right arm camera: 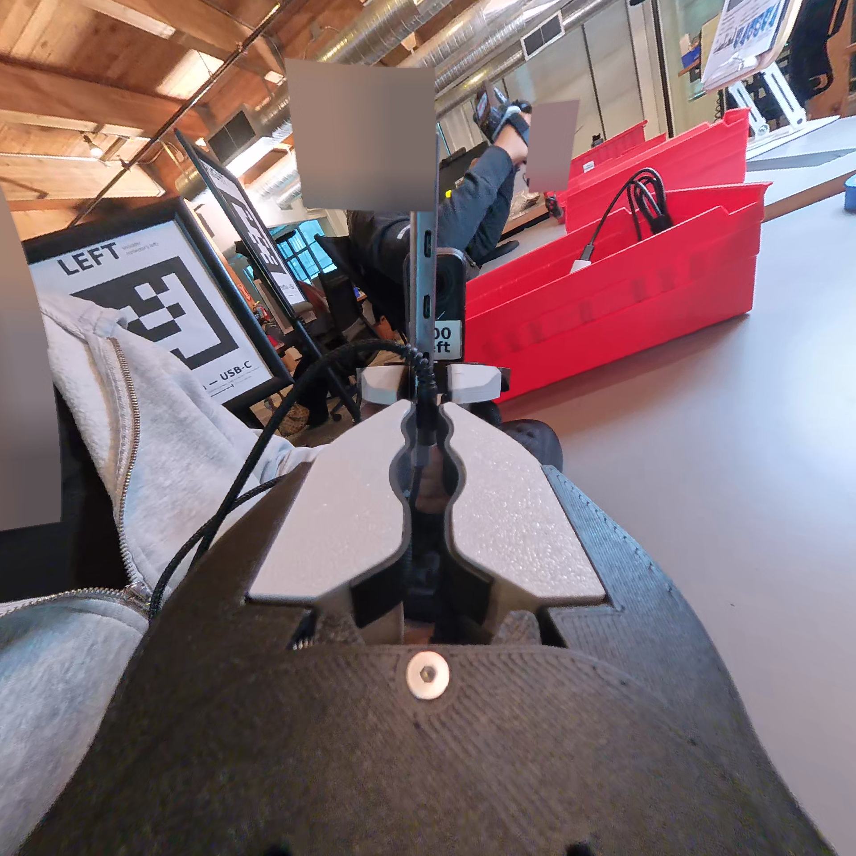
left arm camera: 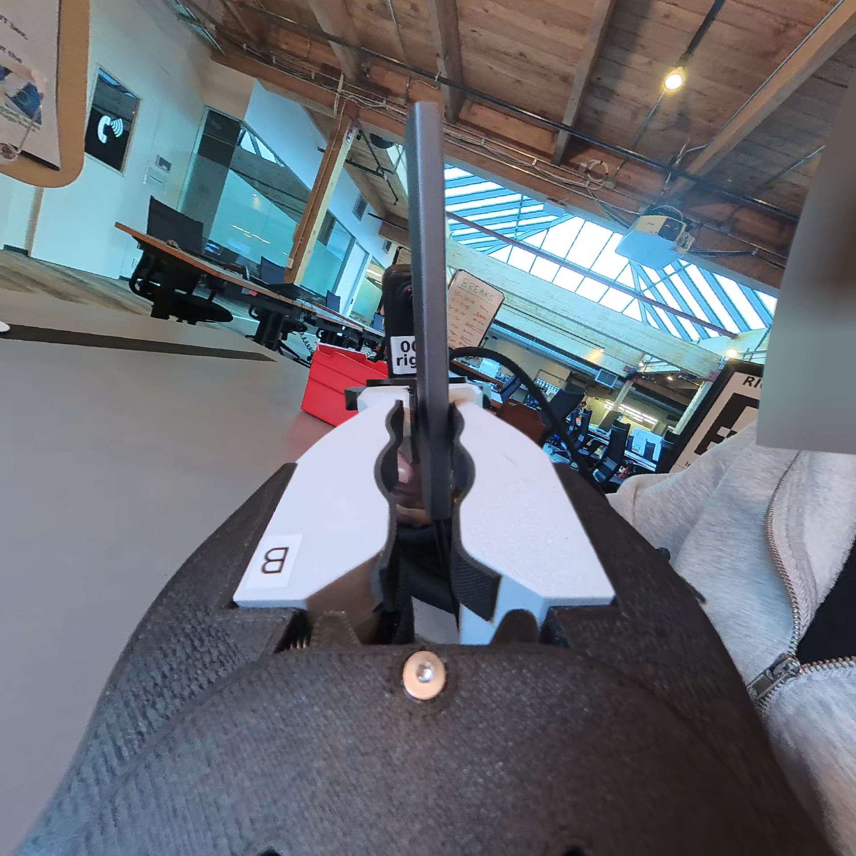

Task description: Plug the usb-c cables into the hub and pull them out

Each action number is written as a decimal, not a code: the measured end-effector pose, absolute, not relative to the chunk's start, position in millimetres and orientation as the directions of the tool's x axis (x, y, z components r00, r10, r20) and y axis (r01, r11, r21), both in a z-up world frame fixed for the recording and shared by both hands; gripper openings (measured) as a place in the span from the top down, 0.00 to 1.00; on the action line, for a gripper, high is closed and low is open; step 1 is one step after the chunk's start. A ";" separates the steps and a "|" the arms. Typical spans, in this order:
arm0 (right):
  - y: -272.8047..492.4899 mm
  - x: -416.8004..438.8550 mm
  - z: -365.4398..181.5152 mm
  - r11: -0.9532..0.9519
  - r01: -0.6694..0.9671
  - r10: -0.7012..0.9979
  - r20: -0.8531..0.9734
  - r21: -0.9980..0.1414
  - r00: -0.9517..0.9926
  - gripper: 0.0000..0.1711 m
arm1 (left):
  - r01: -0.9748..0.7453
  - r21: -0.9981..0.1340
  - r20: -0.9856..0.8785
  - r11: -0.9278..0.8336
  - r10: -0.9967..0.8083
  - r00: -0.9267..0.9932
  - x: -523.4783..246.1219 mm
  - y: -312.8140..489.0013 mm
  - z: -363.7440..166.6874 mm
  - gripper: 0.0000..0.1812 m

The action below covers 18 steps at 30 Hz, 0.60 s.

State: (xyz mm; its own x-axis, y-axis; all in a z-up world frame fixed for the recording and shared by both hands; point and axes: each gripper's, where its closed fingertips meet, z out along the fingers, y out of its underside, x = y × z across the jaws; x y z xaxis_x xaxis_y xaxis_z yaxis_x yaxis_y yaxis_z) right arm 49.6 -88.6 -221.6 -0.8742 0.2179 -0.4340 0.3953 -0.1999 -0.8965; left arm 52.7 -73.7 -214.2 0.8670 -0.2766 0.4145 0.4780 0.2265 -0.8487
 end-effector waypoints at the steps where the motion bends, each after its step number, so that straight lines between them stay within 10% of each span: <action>1: -88.2 48.7 -222.3 -0.197 0.391 0.228 -0.430 -0.899 -0.874 0.96 | 0.480 -0.847 0.413 0.229 -0.288 0.864 53.5 -74.7 -213.3 0.94; 18: -78.2 56.7 -236.5 -0.016 0.368 0.251 -0.360 -0.930 -0.899 0.95 | 0.467 -0.879 0.421 0.098 -0.301 0.856 63.0 -66.7 -225.9 0.94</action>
State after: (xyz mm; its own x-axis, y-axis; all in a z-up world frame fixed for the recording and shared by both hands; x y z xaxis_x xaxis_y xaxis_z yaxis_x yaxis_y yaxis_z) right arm 56.7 -78.2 -236.5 -0.8986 0.2514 -0.3595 0.3675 -0.0162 -0.9299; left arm 63.0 -66.7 -225.9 0.8557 -0.3008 0.4210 0.4668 0.0980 -0.8789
